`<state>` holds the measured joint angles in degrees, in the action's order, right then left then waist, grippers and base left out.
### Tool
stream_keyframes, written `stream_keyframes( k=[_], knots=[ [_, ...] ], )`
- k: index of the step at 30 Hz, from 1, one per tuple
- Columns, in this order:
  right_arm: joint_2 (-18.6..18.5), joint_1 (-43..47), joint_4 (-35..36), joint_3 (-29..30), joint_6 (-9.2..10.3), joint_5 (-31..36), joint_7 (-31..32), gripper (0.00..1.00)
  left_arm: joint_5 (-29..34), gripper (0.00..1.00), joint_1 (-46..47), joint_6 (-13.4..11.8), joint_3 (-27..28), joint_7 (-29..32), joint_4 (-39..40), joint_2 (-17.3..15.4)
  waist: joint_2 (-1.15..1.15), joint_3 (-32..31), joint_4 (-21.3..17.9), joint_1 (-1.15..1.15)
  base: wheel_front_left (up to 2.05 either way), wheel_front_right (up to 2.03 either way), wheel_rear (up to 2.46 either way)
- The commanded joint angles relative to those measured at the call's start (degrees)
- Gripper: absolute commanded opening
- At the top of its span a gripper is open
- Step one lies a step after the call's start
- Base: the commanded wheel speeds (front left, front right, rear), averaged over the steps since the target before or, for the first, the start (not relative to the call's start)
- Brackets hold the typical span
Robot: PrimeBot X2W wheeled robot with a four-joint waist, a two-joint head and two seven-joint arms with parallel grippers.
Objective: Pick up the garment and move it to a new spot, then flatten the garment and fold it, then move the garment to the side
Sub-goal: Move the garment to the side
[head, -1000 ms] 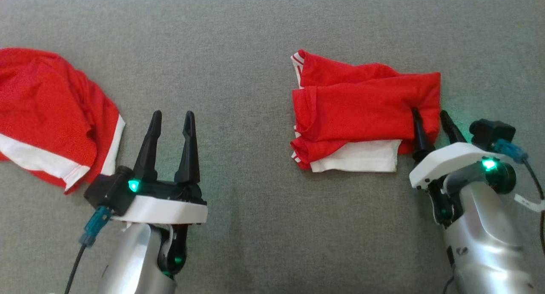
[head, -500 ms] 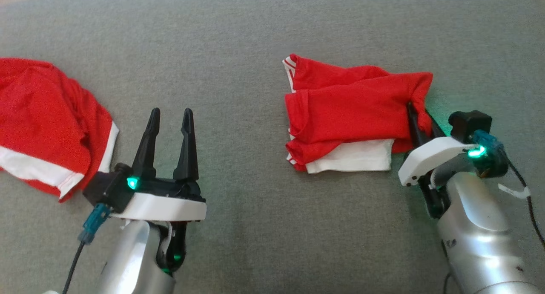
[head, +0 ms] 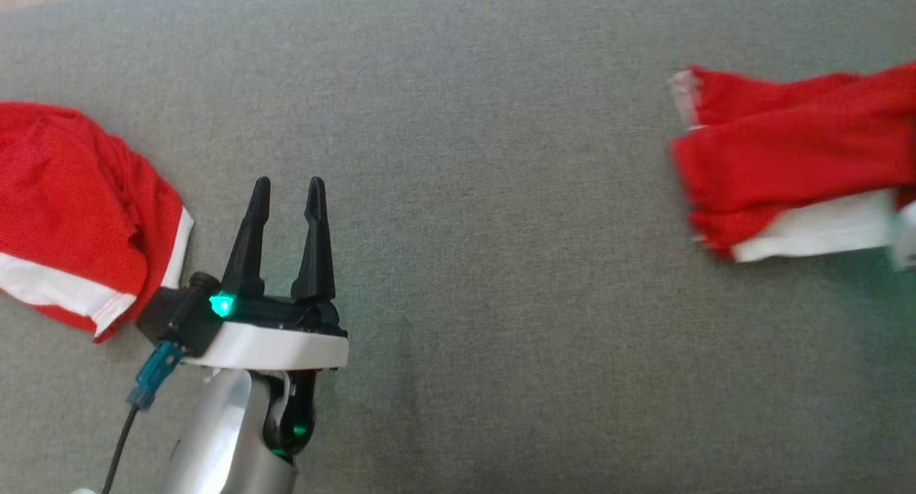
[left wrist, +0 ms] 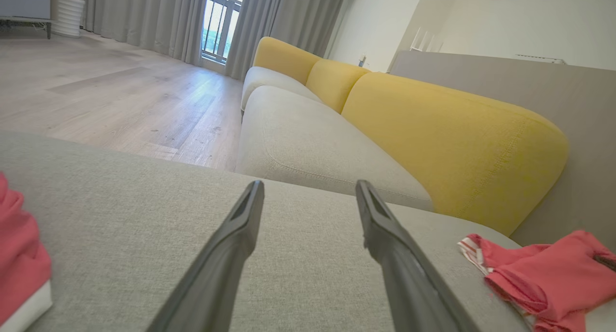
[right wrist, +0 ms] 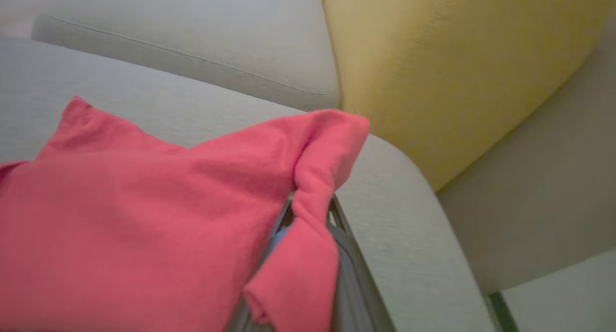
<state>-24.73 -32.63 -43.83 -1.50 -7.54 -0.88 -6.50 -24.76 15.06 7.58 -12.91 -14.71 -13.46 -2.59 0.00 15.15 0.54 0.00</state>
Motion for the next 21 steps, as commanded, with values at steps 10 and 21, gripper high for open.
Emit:
stream_keyframes(
  k=[10, 21],
  knots=[
    [-11.57, -5.13, -2.09, 6.5, 0.05, 0.23, -0.76, 0.0, 0.08, 1.0, 2.95, -0.09, 1.34, -0.29, 2.38, -0.29, 0.0, 3.37, 2.02, 0.0, 0.0, 0.0, 0.0],
    [-9.54, -7.31, -1.76, 9.73, 0.05, 4.28, -0.7, 0.64, 0.39, 1.0, 3.8, -0.09, 1.67, -0.29, 2.01, -0.29, 0.0, 4.2, 2.06, 0.0, 0.0, 0.0, 0.0]
  ],
)
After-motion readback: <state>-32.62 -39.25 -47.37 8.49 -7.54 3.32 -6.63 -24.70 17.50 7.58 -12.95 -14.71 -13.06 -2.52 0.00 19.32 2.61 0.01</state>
